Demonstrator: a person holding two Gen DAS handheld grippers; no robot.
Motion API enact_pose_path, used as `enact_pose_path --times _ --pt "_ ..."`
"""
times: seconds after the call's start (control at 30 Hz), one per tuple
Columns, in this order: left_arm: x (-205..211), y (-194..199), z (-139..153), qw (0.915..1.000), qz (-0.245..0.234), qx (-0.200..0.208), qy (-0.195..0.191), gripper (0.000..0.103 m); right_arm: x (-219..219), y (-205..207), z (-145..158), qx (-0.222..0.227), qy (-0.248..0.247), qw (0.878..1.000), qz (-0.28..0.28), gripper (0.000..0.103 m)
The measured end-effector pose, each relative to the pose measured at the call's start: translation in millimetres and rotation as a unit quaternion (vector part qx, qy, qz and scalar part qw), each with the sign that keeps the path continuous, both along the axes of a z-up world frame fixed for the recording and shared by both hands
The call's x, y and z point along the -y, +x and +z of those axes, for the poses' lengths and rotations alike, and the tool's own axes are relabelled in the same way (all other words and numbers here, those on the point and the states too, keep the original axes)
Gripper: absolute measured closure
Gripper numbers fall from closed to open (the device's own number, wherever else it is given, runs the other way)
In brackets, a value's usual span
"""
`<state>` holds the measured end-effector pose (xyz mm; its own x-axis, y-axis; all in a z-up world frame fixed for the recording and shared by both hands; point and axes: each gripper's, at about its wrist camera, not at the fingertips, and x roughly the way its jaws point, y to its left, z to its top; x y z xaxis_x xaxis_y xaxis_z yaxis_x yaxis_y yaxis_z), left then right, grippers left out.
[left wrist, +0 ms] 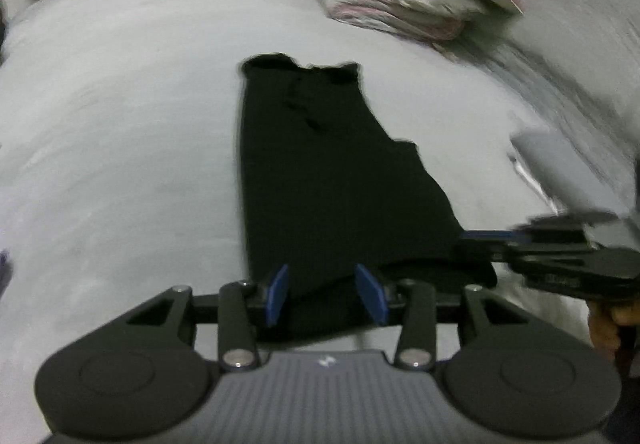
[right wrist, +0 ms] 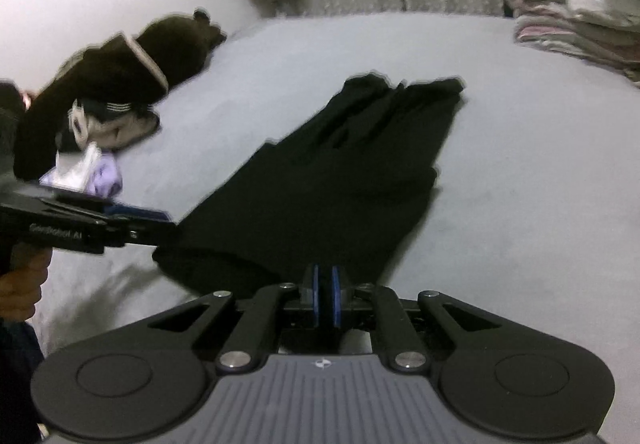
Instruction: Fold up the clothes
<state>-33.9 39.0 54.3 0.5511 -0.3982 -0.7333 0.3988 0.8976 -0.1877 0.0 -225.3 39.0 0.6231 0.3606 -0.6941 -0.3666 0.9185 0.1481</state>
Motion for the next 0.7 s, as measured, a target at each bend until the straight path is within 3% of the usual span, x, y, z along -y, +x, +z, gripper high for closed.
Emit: enact_pose_path --times 0.13,0.23,0.37,0.5,0.57,0.63,0.7 --pt "20.1 11.1 -15.6 0.9991 -0.001 0.008 0.042 0.062 -16.3 9.5 -11.9 -0.004 -0.037 0.999 0.004 0.093" --pt "15.6 20.2 -17.3 0.9992 0.011 0.005 0.038 0.050 -12.7 20.5 -11.4 0.002 -0.036 0.999 -0.009 0.088" --pt "9.0 27.3 -14.5 0.9995 0.019 0.004 0.023 0.048 -9.2 32.0 -10.8 0.013 -0.031 0.999 -0.024 0.087" --pt "5.8 28.2 -9.7 0.9998 0.016 0.006 0.008 0.039 -10.3 32.1 0.9 0.041 -0.003 0.999 -0.020 0.079" --pt "13.1 27.8 -16.7 0.9996 0.006 0.002 0.027 0.038 -12.3 33.9 1.1 0.039 -0.003 0.999 -0.016 0.068" --pt "22.3 27.5 -25.4 0.9983 -0.003 0.011 0.058 0.036 -15.8 41.9 -8.4 0.016 -0.024 0.999 -0.022 0.067" --pt "23.1 29.4 -23.2 0.9979 -0.001 0.022 0.061 0.036 -15.6 47.5 -17.1 0.010 -0.029 0.999 -0.028 0.067"
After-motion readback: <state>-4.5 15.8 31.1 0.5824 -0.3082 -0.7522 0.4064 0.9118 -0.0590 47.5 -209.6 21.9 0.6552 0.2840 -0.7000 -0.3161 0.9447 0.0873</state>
